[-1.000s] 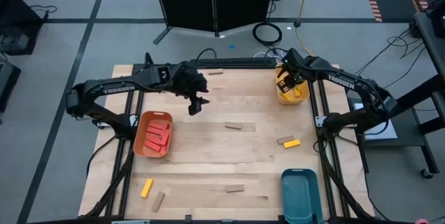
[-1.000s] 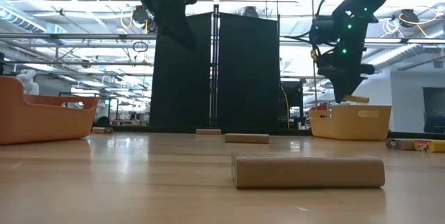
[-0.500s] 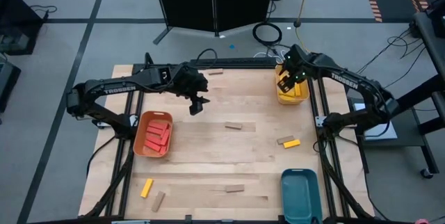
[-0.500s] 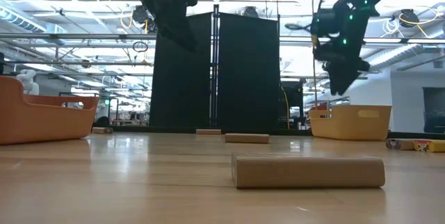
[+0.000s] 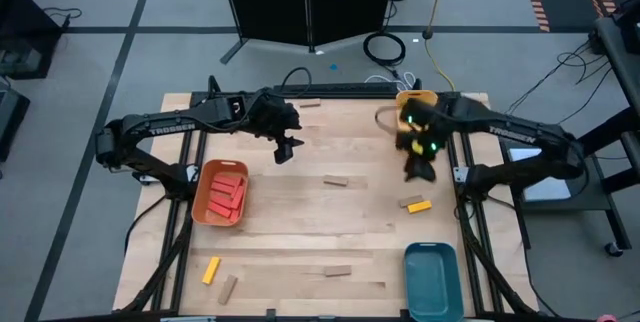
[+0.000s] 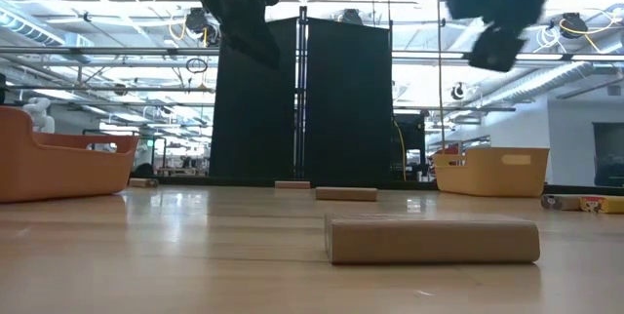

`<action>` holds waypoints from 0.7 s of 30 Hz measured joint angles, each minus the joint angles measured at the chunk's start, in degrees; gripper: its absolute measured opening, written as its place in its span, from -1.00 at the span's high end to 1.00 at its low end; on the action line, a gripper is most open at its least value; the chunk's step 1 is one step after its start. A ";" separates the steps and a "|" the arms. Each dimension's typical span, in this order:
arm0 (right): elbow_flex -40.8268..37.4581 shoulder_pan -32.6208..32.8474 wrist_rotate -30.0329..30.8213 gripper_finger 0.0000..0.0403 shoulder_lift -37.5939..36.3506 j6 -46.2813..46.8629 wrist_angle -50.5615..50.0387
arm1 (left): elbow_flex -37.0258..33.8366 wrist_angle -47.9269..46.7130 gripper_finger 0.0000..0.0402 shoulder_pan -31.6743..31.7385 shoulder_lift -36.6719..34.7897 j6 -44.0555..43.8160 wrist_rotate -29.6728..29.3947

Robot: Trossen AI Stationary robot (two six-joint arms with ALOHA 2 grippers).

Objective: Sort blocks
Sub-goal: Put the yellow block into the yellow bin

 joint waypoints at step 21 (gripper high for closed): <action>-18.68 17.67 19.67 0.12 -6.48 8.25 0.14 | 0.00 -0.56 -0.11 0.00 0.00 1.55 0.70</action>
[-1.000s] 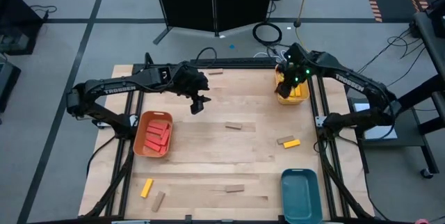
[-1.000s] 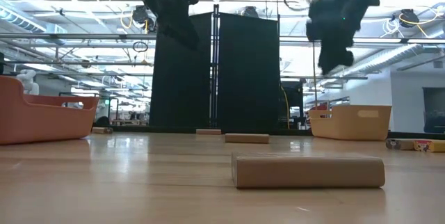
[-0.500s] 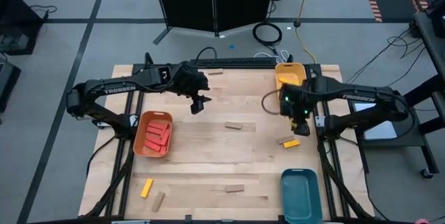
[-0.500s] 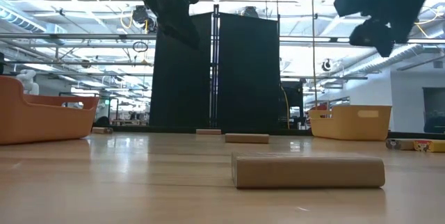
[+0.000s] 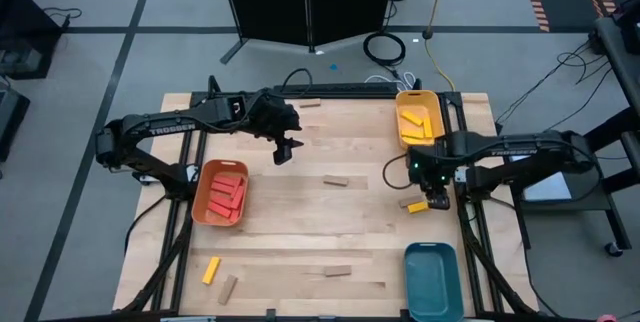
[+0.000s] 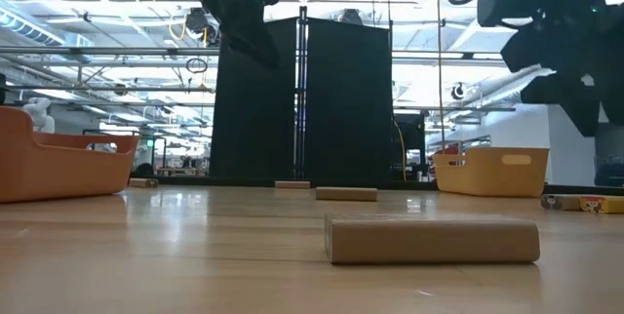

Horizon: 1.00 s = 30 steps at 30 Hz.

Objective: Sort blocks
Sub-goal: Put the yellow block into the yellow bin

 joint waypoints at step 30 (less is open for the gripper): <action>-4.14 14.55 8.51 0.12 20.04 14.56 7.87 | 0.00 0.26 -0.11 -0.01 0.00 1.49 0.00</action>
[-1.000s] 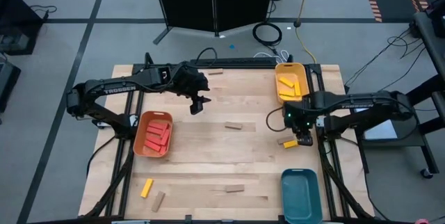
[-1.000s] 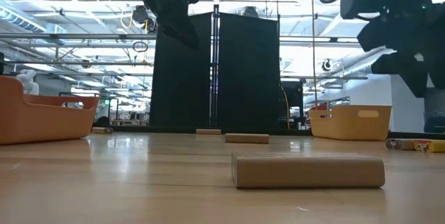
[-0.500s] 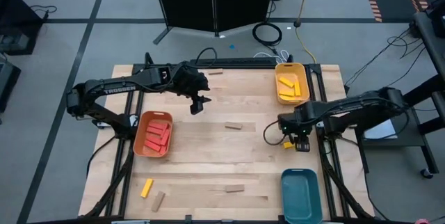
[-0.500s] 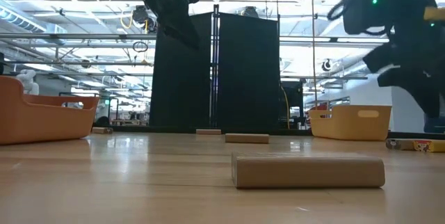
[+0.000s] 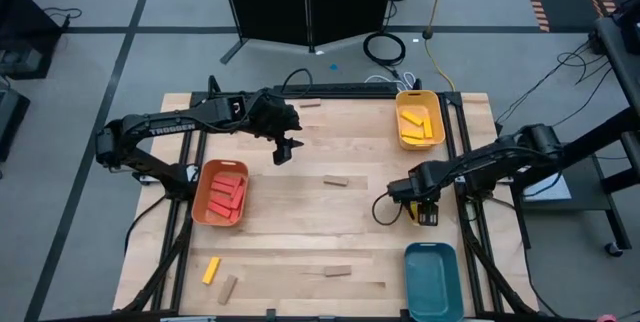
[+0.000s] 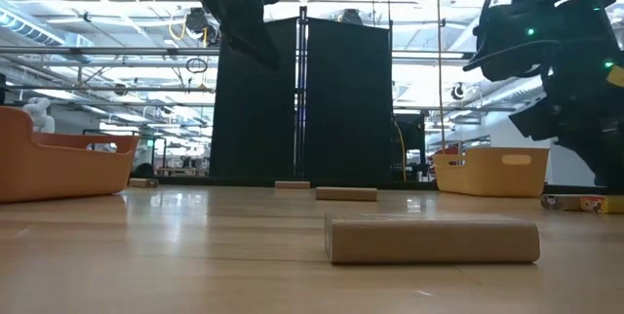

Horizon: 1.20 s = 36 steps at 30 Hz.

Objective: Sort blocks
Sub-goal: Put the yellow block into the yellow bin

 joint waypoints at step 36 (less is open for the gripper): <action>20.11 6.66 1.20 0.55 -2.53 11.75 -3.02 | 0.00 -0.21 -0.11 0.01 0.00 1.55 -0.02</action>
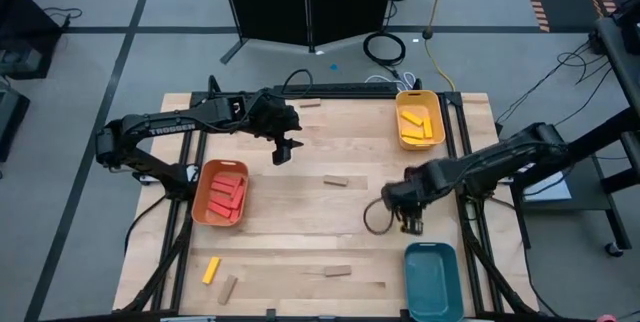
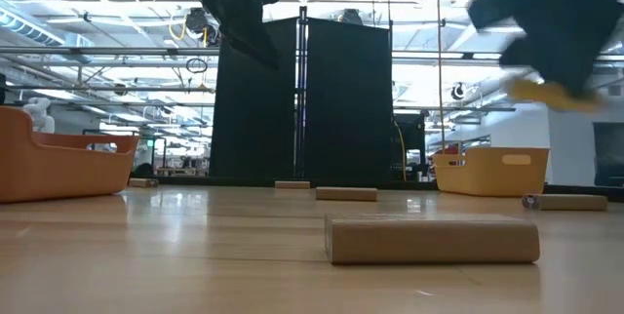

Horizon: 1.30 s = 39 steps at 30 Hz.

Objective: Sort blocks
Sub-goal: Put the yellow block into the yellow bin

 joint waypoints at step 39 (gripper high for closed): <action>11.78 -66.41 11.01 0.51 19.25 -30.93 -6.16 | -0.02 -16.15 -0.11 -9.10 -0.07 -11.62 6.53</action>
